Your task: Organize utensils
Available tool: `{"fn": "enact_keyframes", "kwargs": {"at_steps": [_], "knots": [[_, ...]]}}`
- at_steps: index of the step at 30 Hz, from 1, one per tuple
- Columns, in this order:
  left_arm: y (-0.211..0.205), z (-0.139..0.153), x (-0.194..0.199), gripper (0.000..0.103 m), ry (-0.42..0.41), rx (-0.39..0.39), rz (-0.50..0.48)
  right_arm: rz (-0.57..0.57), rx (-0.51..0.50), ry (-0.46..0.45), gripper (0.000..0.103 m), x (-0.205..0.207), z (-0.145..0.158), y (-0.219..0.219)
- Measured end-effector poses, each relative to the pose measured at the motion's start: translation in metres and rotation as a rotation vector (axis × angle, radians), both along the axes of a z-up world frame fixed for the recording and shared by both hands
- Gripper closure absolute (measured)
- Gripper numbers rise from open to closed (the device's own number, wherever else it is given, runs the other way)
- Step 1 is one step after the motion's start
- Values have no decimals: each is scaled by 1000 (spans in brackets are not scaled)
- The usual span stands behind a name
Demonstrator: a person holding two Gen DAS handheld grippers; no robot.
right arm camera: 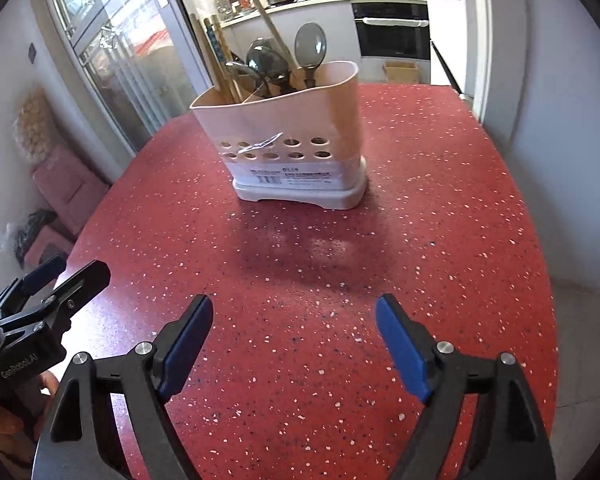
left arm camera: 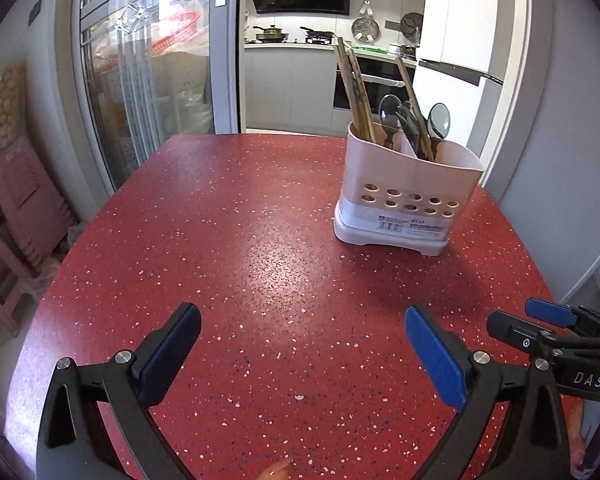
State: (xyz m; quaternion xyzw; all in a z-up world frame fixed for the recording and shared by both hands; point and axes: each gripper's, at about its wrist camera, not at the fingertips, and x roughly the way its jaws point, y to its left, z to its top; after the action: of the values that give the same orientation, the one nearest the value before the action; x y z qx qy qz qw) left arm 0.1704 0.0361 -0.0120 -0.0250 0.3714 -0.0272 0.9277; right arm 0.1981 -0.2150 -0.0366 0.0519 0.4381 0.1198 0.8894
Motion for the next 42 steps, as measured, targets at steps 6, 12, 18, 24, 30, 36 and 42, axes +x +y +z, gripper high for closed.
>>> {"fn": "enact_keyframes", "kwargs": {"at_steps": [6, 12, 18, 24, 30, 36, 42], "knots": [[-2, 2, -9, 0, -15, 6, -8, -29, -47, -55, 15, -10, 5, 0], [-3, 5, -16, 0, -28, 6, -19, -65, -31, -139, 14, -22, 16, -2], [-2, 9, -21, 0, -54, 1, -18, -109, -41, -229, 14, -32, 25, -6], [-2, 14, -27, 0, -100, 9, -12, -156, -78, -321, 14, -44, 36, -3], [-1, 20, -35, 0, -144, 3, -9, -195, -140, -424, 14, -58, 47, 2], [-2, 26, -37, 0, -201, 19, 7, -206, -171, -467, 14, -62, 51, 6], [-5, 29, -37, 0, -258, 36, 21, -231, -188, -480, 14, -63, 50, 5]]}}
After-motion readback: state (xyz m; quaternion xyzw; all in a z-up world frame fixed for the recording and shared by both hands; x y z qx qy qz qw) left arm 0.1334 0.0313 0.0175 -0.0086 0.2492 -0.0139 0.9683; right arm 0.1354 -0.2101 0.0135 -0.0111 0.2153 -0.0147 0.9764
